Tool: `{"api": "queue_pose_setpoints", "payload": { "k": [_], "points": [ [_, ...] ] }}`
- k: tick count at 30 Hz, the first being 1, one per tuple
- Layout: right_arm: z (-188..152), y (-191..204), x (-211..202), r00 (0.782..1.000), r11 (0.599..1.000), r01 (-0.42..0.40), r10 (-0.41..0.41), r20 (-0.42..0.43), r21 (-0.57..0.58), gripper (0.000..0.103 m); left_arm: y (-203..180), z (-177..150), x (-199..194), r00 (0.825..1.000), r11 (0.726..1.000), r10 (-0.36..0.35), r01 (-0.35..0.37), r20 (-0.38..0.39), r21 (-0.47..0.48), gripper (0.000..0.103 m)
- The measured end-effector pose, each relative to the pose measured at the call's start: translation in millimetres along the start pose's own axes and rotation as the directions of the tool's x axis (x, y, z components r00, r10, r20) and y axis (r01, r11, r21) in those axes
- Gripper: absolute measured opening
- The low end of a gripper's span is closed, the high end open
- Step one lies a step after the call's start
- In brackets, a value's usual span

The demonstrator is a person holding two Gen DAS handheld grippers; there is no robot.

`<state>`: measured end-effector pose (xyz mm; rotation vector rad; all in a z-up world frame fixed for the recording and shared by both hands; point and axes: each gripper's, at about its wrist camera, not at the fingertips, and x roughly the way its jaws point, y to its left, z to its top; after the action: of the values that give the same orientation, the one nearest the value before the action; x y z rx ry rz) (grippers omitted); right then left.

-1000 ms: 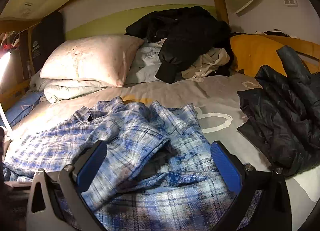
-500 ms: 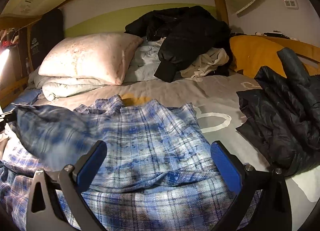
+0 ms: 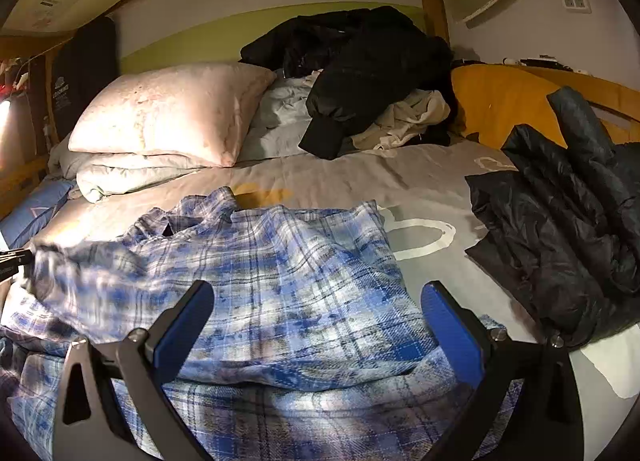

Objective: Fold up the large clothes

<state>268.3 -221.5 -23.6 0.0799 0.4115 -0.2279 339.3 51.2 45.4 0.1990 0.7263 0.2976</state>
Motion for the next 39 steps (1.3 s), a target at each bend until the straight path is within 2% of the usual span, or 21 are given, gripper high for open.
{"api": "queue_pose_setpoints", "payload": {
  "k": [3, 8, 11, 13, 16, 19, 22, 27, 29, 32, 34, 37, 39],
  "points": [
    [0, 0, 1, 1.000, 1.000, 0.000, 0.000, -0.007, 0.004, 0.103, 6, -2, -12, 0.999, 0.999, -0.042, 0.042, 0.016, -0.019, 0.057],
    [1, 0, 3, 1.000, 1.000, -0.007, 0.007, -0.015, -0.003, 0.103, 9, -10, -43, 0.988, 0.987, -0.149, 0.152, 0.046, -0.051, 0.081],
    [10, 2, -5, 1.000, 0.999, 0.014, -0.014, -0.007, -0.030, 0.103, 6, -15, -66, 0.977, 0.981, -0.191, 0.193, 0.092, -0.014, 0.092],
    [22, 3, -23, 0.999, 0.998, 0.010, -0.007, 0.045, -0.066, 0.103, 6, -17, -81, 0.969, 0.979, -0.206, 0.204, 0.138, 0.031, 0.095],
    [33, 4, -51, 0.995, 0.996, -0.022, 0.030, 0.092, -0.092, 0.103, 10, -18, -97, 0.962, 0.979, -0.205, 0.204, 0.180, 0.026, 0.100],
    [38, 2, -70, 0.993, 0.995, -0.078, 0.084, 0.087, -0.065, 0.103, 14, -20, -111, 0.948, 0.965, -0.257, 0.263, 0.189, -0.010, 0.102],
    [34, 2, -83, 0.991, 0.993, -0.116, 0.117, 0.068, -0.026, 0.103, 11, -25, -123, 0.932, 0.950, -0.304, 0.311, 0.197, -0.005, 0.102],
    [10, 4, -88, 0.989, 0.988, -0.145, 0.144, -0.024, -0.046, 0.103, -3, -43, -133, 0.935, 0.952, -0.304, 0.304, 0.184, 0.031, 0.103],
    [2, 14, -81, 0.982, 0.979, -0.170, 0.159, -0.105, -0.111, 0.103, -9, -53, -137, 0.935, 0.950, -0.313, 0.311, 0.164, 0.037, 0.102],
    [-15, 34, -69, 0.936, 0.932, -0.283, 0.218, -0.276, -0.226, 0.103, -23, -65, -144, 0.919, 0.929, -0.369, 0.357, 0.137, 0.100, 0.102],
    [-30, 44, -69, 0.919, 0.909, -0.323, 0.235, -0.317, -0.263, 0.103, -33, -73, -148, 0.912, 0.918, -0.387, 0.366, 0.136, 0.156, 0.103],
    [-48, 55, -72, 0.906, 0.875, -0.356, 0.238, -0.350, -0.327, 0.103, -44, -87, -148, 0.919, 0.914, -0.374, 0.343, 0.122, 0.218, 0.103],
    [-62, 61, -74, 0.895, 0.856, -0.379, 0.242, -0.375, -0.352, 0.103, -46, -96, -142, 0.918, 0.905, -0.389, 0.364, 0.082, 0.219, 0.102]
  ]
}}
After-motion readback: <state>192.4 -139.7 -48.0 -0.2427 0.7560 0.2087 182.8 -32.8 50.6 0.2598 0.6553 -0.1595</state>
